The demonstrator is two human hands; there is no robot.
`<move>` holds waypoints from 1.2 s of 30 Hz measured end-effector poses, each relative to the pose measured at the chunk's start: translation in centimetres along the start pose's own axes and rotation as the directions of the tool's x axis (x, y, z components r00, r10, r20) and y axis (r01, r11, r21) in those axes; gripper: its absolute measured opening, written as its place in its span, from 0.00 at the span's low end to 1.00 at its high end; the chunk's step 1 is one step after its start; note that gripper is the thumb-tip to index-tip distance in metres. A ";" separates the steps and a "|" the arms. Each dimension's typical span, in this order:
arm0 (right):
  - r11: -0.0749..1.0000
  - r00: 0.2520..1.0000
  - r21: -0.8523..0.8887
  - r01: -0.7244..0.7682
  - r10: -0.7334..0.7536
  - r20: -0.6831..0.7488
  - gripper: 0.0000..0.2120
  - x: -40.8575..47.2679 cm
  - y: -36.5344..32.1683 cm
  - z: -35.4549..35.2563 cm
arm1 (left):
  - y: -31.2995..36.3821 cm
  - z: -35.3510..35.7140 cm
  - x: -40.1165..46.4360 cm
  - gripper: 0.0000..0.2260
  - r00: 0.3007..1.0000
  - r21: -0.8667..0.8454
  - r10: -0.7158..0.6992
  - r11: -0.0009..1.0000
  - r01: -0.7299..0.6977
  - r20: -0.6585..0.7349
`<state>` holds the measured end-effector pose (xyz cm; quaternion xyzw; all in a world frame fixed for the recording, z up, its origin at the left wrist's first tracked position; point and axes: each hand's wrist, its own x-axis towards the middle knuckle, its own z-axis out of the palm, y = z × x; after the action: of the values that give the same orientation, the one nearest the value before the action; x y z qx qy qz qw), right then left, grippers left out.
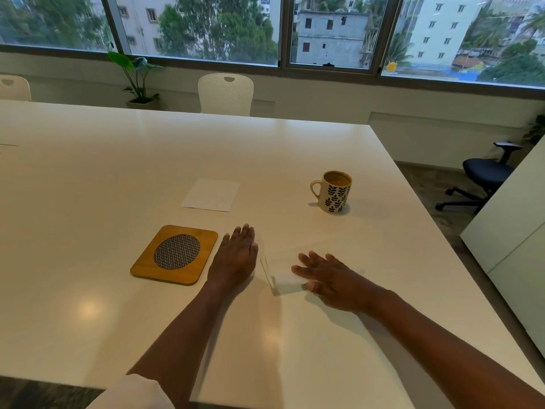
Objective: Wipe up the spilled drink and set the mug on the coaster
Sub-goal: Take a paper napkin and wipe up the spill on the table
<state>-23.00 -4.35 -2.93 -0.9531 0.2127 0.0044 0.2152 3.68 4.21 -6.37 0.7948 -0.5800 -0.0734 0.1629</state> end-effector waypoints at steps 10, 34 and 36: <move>0.790 0.767 0.039 -0.612 0.605 -0.213 0.42 4.9 -3.7 -0.4 | 0.2 0.0 -0.2 0.24 1.000 0.035 0.004 0.999 -0.004 -0.011; 0.882 0.899 -0.185 -0.434 0.410 -0.156 0.31 1.9 -3.5 2.3 | 0.8 -1.0 -0.6 0.24 1.000 0.055 0.007 0.998 -0.008 0.019; 0.882 0.901 -0.190 -0.431 0.407 -0.151 0.30 2.0 -3.0 2.1 | 0.9 -1.1 -0.7 0.24 1.000 0.075 0.009 0.997 -0.011 0.026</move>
<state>-19.78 -1.80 -3.80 -0.9011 0.4232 0.0233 0.0913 3.00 4.84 -5.09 0.7965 -0.5883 -0.0608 0.1259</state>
